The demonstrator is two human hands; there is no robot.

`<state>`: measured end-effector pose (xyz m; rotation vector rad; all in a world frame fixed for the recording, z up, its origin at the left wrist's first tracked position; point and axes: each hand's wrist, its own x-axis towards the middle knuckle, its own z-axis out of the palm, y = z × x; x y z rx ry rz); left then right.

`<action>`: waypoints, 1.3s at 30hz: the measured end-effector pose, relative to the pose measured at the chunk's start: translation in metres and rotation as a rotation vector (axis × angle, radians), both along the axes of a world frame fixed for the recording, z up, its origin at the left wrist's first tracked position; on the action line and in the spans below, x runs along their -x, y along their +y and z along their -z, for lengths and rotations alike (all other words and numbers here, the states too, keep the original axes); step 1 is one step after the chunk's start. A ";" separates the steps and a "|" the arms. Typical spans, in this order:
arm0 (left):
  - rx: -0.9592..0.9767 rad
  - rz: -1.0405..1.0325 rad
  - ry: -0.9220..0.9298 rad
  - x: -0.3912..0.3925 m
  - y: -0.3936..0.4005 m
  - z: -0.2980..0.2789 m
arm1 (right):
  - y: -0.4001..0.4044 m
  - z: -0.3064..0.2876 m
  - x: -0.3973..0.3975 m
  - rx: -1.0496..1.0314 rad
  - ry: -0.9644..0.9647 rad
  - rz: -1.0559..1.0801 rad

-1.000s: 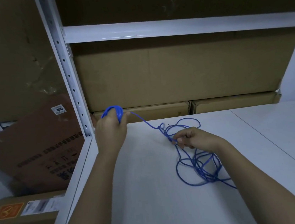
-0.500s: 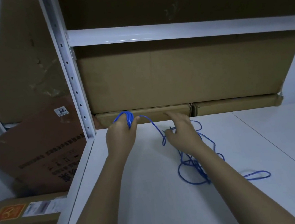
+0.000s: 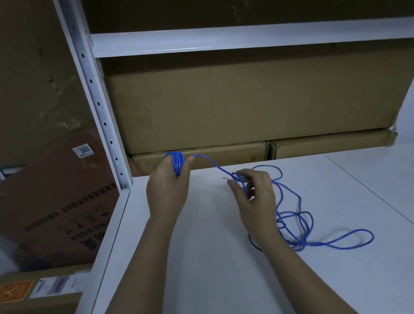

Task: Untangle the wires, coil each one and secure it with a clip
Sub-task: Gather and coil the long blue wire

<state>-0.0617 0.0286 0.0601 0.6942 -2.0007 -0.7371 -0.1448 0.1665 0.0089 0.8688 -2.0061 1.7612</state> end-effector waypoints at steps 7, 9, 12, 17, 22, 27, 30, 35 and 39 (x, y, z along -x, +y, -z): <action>-0.024 0.015 0.036 -0.007 0.000 0.004 | 0.005 -0.015 0.010 0.048 -0.049 0.024; -0.033 0.062 0.039 -0.008 0.000 0.006 | 0.005 -0.018 0.017 -0.187 0.140 0.126; -0.134 0.254 -0.007 -0.009 0.001 0.004 | 0.004 -0.026 0.025 -0.397 0.173 0.113; -0.654 0.777 -0.103 -0.024 0.001 -0.012 | 0.007 -0.043 0.037 -0.213 0.170 -0.003; -1.166 1.102 0.352 -0.020 0.009 -0.012 | 0.002 -0.043 0.032 -0.310 0.136 -0.243; -1.168 0.925 0.665 -0.009 0.005 -0.012 | 0.005 -0.021 0.021 -0.398 0.055 -0.268; -1.181 0.876 0.729 -0.009 0.004 -0.010 | 0.011 -0.015 0.024 -0.630 0.143 -0.273; -1.185 0.761 0.837 -0.007 -0.004 -0.014 | 0.023 -0.004 0.022 -0.616 -0.041 -0.468; -1.195 0.593 0.840 0.002 -0.004 -0.005 | 0.021 -0.015 0.014 -0.767 0.028 -0.539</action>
